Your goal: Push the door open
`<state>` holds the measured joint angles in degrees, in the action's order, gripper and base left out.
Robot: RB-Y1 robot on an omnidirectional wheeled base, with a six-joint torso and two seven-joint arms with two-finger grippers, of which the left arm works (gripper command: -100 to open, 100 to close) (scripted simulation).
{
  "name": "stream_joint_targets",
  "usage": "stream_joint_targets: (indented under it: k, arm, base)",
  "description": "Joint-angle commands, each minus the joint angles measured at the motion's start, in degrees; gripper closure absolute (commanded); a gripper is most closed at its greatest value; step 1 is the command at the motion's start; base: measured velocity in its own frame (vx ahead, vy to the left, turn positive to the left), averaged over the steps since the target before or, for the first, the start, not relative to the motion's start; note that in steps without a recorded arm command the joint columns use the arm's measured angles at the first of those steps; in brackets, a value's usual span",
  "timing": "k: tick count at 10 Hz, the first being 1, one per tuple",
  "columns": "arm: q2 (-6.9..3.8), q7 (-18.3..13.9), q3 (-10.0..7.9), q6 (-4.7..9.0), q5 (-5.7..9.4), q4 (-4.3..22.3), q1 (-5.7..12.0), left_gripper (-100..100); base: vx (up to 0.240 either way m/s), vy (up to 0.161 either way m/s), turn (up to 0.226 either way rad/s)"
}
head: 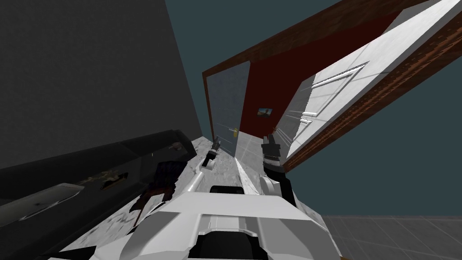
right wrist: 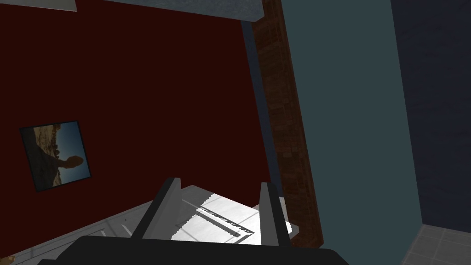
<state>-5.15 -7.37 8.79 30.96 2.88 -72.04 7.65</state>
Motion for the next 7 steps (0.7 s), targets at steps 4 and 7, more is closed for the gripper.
stream_joint_targets:
  k: [4,7]
  arm:
    - [0.37,0.3,1.03,-0.4,0.23,6.9,4.27,-100]
    - [0.76,0.5,1.64,-0.55,0.36,11.3,7.04,-100]
  base:
    - [0.095,0.046,-0.067]
    - [0.089,0.038,-0.064]
